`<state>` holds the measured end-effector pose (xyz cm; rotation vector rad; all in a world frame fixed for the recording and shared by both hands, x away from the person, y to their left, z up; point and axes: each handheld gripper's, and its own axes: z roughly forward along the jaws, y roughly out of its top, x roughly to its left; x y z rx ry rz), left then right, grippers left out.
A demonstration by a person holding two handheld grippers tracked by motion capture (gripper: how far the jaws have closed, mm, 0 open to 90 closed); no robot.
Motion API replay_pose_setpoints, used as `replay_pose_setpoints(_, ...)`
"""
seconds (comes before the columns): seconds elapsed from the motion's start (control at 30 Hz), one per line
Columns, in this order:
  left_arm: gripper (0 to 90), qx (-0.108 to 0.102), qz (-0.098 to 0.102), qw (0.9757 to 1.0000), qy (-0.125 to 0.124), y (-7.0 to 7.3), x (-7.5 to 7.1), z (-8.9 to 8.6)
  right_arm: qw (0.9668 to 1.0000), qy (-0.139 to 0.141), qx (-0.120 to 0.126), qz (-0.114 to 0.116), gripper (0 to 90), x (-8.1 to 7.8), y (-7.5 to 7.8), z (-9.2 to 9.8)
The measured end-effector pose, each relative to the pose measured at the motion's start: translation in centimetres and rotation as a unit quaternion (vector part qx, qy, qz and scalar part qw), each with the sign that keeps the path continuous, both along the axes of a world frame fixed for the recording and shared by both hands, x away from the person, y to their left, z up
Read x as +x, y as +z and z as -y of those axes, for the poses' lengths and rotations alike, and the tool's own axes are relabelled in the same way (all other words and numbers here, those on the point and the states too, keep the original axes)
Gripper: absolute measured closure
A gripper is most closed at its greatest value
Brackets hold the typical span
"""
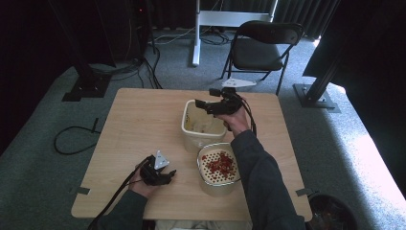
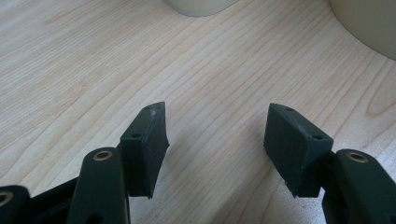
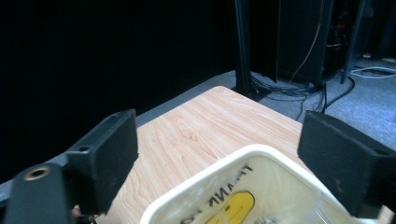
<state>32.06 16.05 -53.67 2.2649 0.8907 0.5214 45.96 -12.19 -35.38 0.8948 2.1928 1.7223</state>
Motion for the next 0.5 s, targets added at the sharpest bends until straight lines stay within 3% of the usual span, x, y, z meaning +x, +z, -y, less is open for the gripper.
replay_pose_setpoints(0.13, 40.2, 0.0, 0.0, 1.0, 0.0, 0.0, 0.0, 0.0, 0.9998, -0.012, -0.013, 0.007, 13.5, -0.5, -0.3, 1.3)
replay_pose_setpoints(0.5, 39.6, -0.001, 0.0, 1.0, 0.001, 0.0, 0.1, -0.1, 0.9972, -0.074, -0.008, 0.002, 14.4, -1.6, -2.0, 6.7)
